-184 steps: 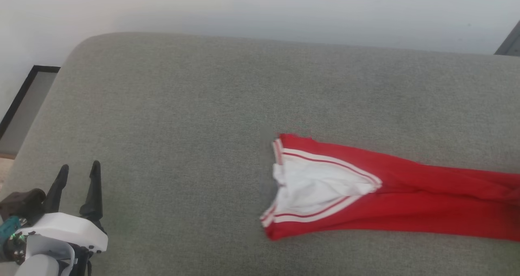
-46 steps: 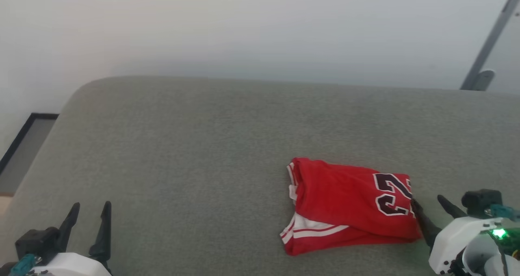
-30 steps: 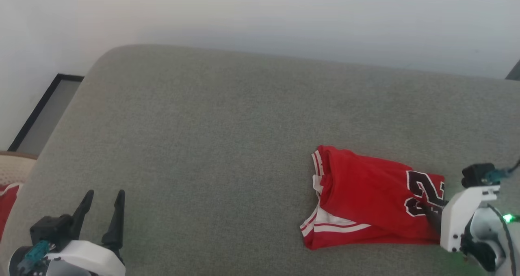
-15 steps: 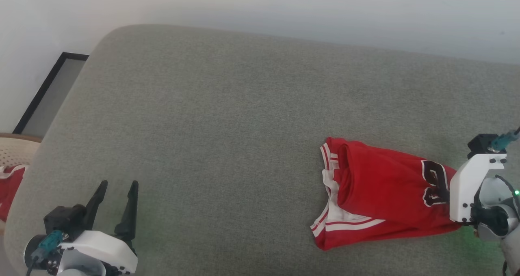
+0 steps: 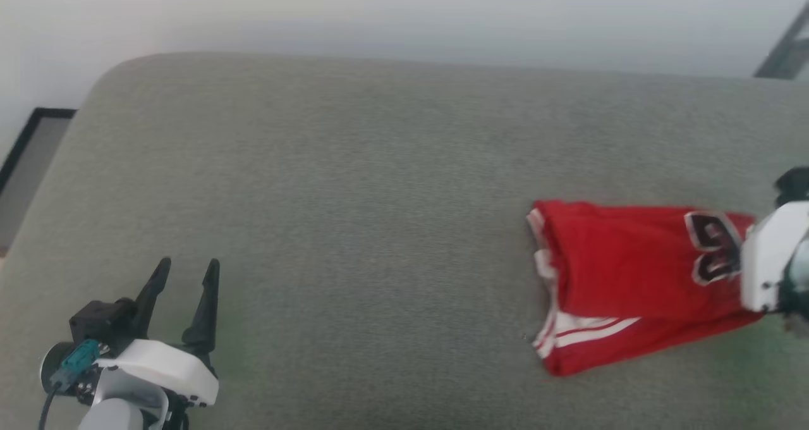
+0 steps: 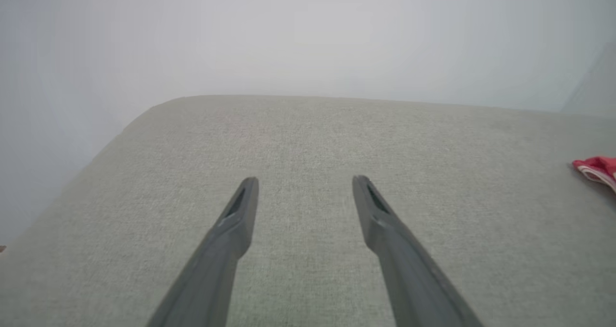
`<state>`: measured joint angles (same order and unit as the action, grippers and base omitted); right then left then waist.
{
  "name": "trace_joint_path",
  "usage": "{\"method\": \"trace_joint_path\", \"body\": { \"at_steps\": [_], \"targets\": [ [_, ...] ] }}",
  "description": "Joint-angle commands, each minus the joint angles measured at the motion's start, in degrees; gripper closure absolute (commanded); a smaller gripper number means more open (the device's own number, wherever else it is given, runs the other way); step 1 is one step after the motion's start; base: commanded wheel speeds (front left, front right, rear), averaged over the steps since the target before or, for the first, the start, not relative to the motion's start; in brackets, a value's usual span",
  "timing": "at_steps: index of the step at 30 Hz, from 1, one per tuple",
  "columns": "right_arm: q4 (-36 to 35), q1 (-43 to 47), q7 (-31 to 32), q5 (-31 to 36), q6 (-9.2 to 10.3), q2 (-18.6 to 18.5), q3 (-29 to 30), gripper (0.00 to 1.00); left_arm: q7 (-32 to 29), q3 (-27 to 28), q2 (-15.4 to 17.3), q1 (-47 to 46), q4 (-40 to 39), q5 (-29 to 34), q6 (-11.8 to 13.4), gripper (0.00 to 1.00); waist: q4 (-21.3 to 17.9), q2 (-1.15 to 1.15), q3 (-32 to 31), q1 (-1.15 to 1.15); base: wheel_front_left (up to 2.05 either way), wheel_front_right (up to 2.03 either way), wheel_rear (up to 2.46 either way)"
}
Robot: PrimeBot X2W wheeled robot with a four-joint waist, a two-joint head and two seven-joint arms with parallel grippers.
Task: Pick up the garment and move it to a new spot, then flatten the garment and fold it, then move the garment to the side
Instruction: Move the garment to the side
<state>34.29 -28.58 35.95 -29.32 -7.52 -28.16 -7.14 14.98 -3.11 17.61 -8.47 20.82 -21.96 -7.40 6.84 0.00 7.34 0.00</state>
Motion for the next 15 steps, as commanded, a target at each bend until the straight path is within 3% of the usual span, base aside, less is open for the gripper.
{"method": "trace_joint_path", "body": {
  "at_steps": [1, 15],
  "targets": [
    [-0.39, -0.84, -0.33, 0.39, 0.05, -0.68, 0.34, 1.0, 0.22, -0.03, -0.14, -0.82, -0.19, -0.04, -0.07, 0.0, -1.69, 0.0, 0.44, 0.0, 0.0, 0.0, 0.0],
    [0.42, -9.5, -6.54, 9.79, 0.04, -9.13, 7.3, 1.0, 0.22, -4.42, -0.24, -7.7, -1.13, 0.73, -0.07, 0.0, -12.29, 0.0, 6.17, 0.0, 0.0, 0.0, 0.0]
  ]
}}
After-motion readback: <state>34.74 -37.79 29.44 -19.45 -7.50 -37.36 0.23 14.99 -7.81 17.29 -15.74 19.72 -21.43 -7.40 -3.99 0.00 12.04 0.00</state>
